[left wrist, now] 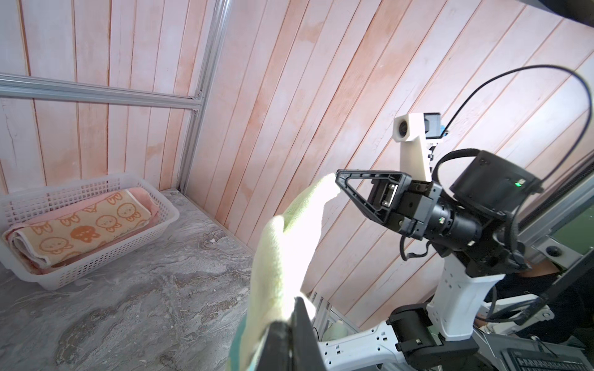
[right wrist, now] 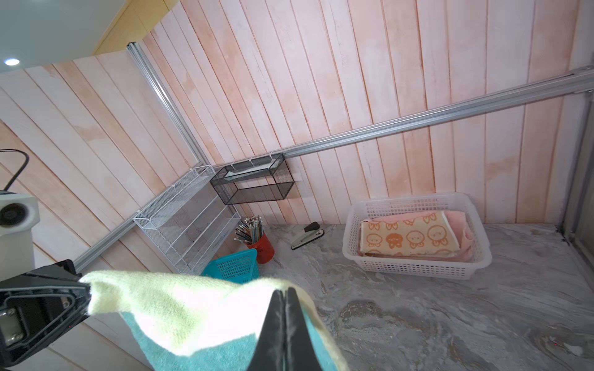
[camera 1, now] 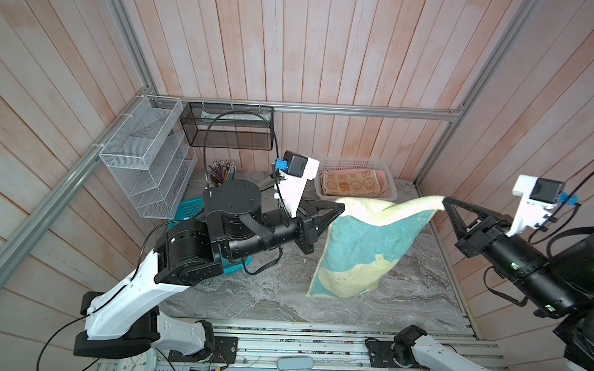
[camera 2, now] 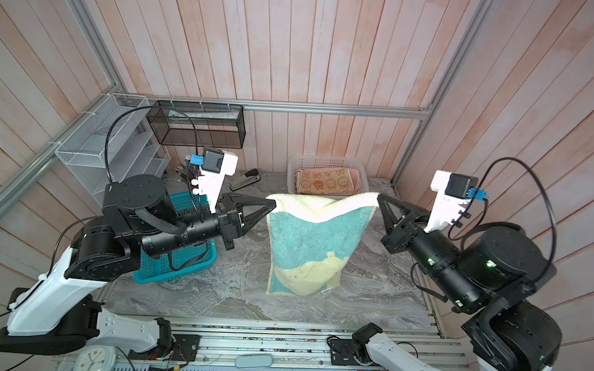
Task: Fold and stack the towels
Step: 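Lift the yellow-and-teal towel with both grippers and spread it out, then fold the towel's far edge toward the robot with both grippers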
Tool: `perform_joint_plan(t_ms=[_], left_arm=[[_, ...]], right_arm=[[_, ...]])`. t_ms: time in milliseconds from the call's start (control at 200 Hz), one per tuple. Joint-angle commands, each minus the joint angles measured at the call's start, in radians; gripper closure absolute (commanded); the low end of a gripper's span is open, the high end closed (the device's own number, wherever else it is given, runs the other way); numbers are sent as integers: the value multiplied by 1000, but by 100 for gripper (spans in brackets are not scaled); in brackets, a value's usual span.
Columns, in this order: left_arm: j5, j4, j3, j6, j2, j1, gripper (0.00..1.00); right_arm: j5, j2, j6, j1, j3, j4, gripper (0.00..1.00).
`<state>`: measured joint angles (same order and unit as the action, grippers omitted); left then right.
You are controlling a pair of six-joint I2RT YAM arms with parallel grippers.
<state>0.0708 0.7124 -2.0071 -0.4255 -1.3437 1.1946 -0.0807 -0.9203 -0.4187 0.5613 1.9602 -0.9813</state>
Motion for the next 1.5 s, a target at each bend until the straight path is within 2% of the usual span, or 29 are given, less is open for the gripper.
perform_joint_plan(t_ms=[0, 60, 115, 195, 315, 375, 465, 505, 645, 805, 1005, 1180, 1300, 1375, 1495], left_arm=[[86, 103, -57, -3, -56, -2, 100], [92, 133, -66, -34, -73, -47, 100], [21, 134, -35, -73, -77, -125, 100], [-96, 69, 90, -107, -55, -228, 100], [-290, -65, 319, -167, -33, -433, 100], [-379, -141, 433, -196, -34, -529, 100], [-478, -266, 584, -213, -57, -649, 100], [-503, -307, 630, -211, -78, -690, 100], [-564, -385, 685, -177, -176, -787, 100], [-609, -435, 700, -133, -256, -839, 100], [-621, -454, 769, -125, -267, -853, 100], [-662, -530, 991, -196, -194, -845, 100], [-683, -570, 1144, -242, -167, -793, 100], [-685, -608, 1242, -276, -172, -758, 100], [-689, -712, 1361, -332, -188, -751, 100]], right_arm=[[-112, -62, 23, -2, 49, -151, 100], [-147, -81, 23, -1, 34, -161, 100], [-171, -92, 18, -2, -14, -149, 100], [-184, -91, 27, -2, -140, -77, 100], [-184, -90, 47, -22, -385, 112, 100], [-78, -119, 64, -102, -498, 214, 100], [275, -198, 51, -299, -670, 409, 100], [375, -248, 30, -346, -727, 494, 100], [416, -429, 37, -357, -743, 615, 100], [424, -550, 60, -357, -704, 644, 100], [420, -552, 62, -346, -773, 650, 100], [421, -478, 25, -308, -982, 668, 100], [433, -421, -41, -269, -1173, 742, 100], [449, -418, -80, -234, -1257, 796, 100], [461, -459, -107, -201, -1329, 853, 100]])
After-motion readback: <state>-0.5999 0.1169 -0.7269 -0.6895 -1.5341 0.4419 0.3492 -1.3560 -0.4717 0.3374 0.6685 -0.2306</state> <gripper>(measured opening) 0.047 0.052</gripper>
